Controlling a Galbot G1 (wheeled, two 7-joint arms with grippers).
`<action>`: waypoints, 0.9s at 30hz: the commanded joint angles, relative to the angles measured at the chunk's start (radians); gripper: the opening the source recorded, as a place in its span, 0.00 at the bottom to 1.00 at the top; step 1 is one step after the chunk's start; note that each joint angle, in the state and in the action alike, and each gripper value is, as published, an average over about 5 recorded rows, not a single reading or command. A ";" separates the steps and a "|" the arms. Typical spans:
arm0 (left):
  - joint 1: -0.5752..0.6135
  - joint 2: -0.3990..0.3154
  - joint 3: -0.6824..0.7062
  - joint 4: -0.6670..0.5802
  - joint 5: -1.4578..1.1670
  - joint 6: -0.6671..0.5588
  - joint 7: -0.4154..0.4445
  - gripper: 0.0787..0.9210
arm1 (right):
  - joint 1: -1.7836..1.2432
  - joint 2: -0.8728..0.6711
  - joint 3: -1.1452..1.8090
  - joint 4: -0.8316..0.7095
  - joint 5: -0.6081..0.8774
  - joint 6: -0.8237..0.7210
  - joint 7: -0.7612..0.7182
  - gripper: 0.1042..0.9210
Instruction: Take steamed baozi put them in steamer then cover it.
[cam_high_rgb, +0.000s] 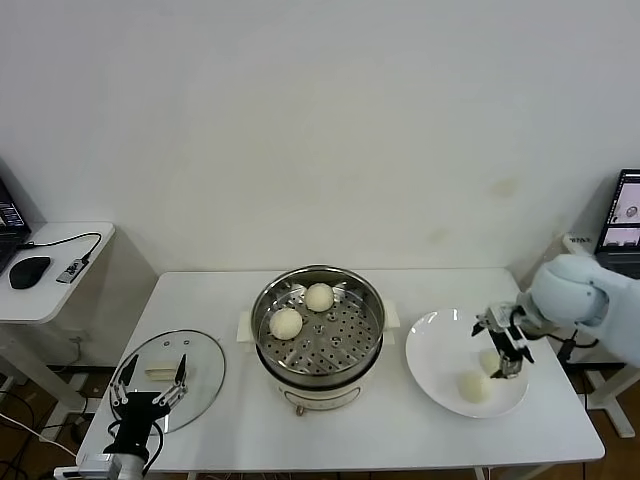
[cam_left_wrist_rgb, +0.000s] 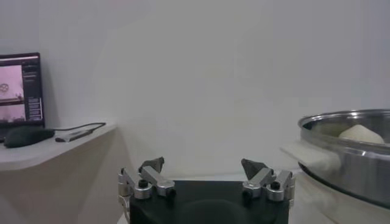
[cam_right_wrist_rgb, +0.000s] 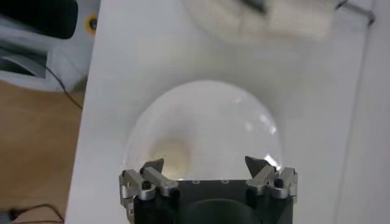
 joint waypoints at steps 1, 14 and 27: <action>0.001 -0.003 -0.003 -0.002 0.001 0.000 0.002 0.88 | -0.404 -0.024 0.281 -0.045 -0.100 0.017 0.061 0.88; -0.007 -0.006 -0.003 0.001 0.007 0.005 0.001 0.88 | -0.435 0.116 0.313 -0.197 -0.097 0.015 0.092 0.88; -0.019 -0.006 -0.001 0.016 0.007 0.005 0.000 0.88 | -0.468 0.138 0.339 -0.241 -0.120 0.013 0.081 0.82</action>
